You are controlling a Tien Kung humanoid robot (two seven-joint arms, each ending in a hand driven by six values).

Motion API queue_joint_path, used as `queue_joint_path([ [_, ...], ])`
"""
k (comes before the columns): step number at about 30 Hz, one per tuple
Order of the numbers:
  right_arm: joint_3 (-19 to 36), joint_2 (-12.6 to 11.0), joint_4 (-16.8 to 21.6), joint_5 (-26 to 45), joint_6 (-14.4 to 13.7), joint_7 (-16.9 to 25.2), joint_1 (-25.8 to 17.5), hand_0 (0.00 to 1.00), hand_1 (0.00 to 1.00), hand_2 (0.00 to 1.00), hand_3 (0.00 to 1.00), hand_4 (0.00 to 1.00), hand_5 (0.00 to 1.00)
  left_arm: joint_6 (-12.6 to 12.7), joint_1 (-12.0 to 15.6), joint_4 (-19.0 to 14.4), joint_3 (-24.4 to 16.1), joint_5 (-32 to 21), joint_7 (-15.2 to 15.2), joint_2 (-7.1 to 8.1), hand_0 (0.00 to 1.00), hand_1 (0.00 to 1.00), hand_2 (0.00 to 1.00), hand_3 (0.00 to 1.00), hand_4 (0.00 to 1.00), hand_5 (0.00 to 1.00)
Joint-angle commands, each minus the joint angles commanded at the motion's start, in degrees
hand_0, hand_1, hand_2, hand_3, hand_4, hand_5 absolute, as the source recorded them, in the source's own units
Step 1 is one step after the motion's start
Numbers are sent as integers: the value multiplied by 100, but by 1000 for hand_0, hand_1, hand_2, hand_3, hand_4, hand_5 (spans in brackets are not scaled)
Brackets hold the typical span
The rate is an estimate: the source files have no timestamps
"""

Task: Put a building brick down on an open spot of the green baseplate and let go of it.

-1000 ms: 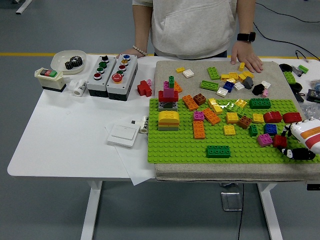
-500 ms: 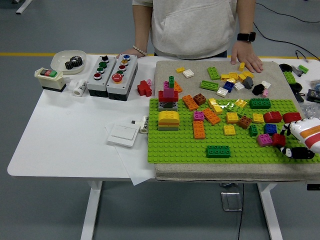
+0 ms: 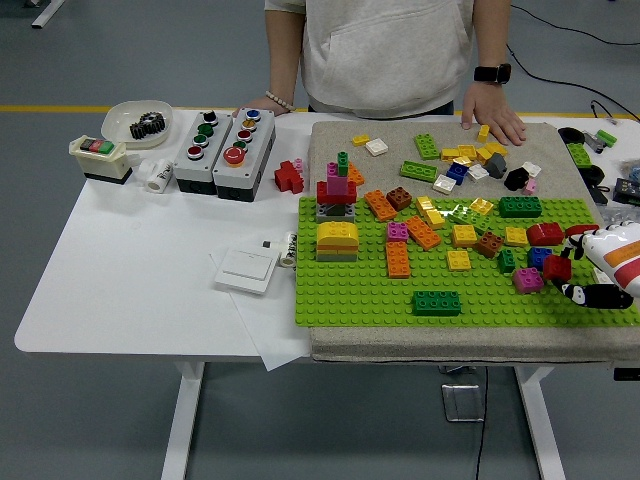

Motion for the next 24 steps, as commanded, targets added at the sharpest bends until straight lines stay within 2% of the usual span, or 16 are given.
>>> queue_joint_path([
  [8, -144, -102, 640, 0, 54, -43, -11, 309, 439, 503, 497, 635, 466, -4, -2, 0, 15, -20, -12, 8, 735, 717, 714, 587, 642, 667],
  [14, -475, -99, 1143, 0, 126, -91, 40, 301, 439, 502, 498, 635, 462, 13, -14, -6, 79, -135, -42, 11, 736, 719, 715, 587, 641, 666],
  [19, -747, -69, 1256, 0, 140, -102, 156, 298, 439, 502, 499, 637, 460, 12, -23, -7, 99, -172, -54, 11, 735, 718, 715, 587, 642, 668],
  [24, -972, 47, 1183, 0, 151, -118, 310, 298, 438, 503, 499, 642, 464, 13, -30, -9, 117, -209, -68, 11, 736, 719, 715, 587, 642, 668],
])
